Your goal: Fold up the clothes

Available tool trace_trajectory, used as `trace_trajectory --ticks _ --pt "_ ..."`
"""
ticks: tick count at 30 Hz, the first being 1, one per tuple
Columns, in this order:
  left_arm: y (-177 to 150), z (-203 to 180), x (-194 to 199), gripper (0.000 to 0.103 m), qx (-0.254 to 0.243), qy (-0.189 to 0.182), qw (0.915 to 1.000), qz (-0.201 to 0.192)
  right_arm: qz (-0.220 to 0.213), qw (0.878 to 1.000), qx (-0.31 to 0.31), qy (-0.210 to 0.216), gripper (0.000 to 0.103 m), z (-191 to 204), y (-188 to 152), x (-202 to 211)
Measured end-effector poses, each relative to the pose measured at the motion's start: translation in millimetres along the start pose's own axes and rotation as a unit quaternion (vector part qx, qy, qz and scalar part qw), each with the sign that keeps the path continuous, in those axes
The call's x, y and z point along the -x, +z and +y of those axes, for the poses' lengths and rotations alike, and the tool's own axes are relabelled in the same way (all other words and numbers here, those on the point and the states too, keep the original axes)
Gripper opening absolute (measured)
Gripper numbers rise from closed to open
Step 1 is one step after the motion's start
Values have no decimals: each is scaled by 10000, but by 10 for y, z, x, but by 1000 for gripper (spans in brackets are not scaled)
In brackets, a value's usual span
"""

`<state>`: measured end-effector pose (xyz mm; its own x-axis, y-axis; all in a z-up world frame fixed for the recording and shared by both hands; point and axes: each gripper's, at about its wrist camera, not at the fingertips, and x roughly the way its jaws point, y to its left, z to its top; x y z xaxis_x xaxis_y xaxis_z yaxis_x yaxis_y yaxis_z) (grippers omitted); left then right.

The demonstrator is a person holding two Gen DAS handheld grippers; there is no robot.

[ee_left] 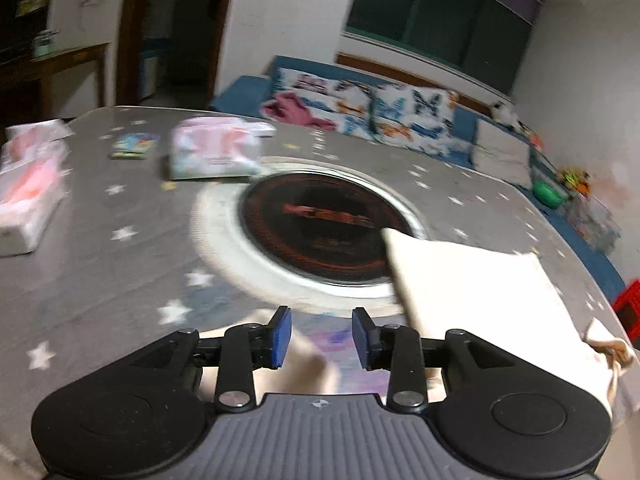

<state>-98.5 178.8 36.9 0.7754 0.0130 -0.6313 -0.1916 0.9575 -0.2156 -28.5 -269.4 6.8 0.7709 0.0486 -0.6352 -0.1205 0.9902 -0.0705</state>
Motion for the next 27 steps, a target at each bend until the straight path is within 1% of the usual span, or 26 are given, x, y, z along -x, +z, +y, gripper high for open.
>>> trace_trajectory --ticks 2,5,8,10,13,16,19,21,22,24,27 --pt "28 -152 -99 37 -141 -146 9998 61 -36 9996 297 4 48 120 45 -29" --pt "58 -375 -265 40 -356 -346 9986 175 206 9985 497 -14 49 215 56 -242" --pt "64 -572 -444 40 -574 -499 9966 308 331 9981 396 -345 48 141 53 -414" --pt "63 -677 -562 40 -696 -528 9954 393 265 9968 233 -716 48 8 39 -421" --pt "66 -766 -706 40 -805 -533 9942 474 124 9927 -308 -1160 48 -297 19 -301" --pt "101 -783 -801 41 -843 -444 9943 478 -25 9872 -786 -1385 48 -589 -2 -126" --pt "139 -797 -895 42 -883 -344 9944 473 -153 9843 -859 -1533 47 -741 15 7" --pt "155 -791 -951 42 -898 -308 9942 498 -221 9837 -856 -1563 47 -762 47 47" --pt "159 -788 -976 42 -903 -294 9942 513 -239 9848 -866 -1486 47 -771 67 57" --pt "166 -791 -1029 42 -917 -260 9939 547 -234 9889 -916 -1142 47 -772 110 41" --pt "181 -789 -1104 42 -930 -231 9936 597 -144 9942 -944 -498 46 -646 186 -58"
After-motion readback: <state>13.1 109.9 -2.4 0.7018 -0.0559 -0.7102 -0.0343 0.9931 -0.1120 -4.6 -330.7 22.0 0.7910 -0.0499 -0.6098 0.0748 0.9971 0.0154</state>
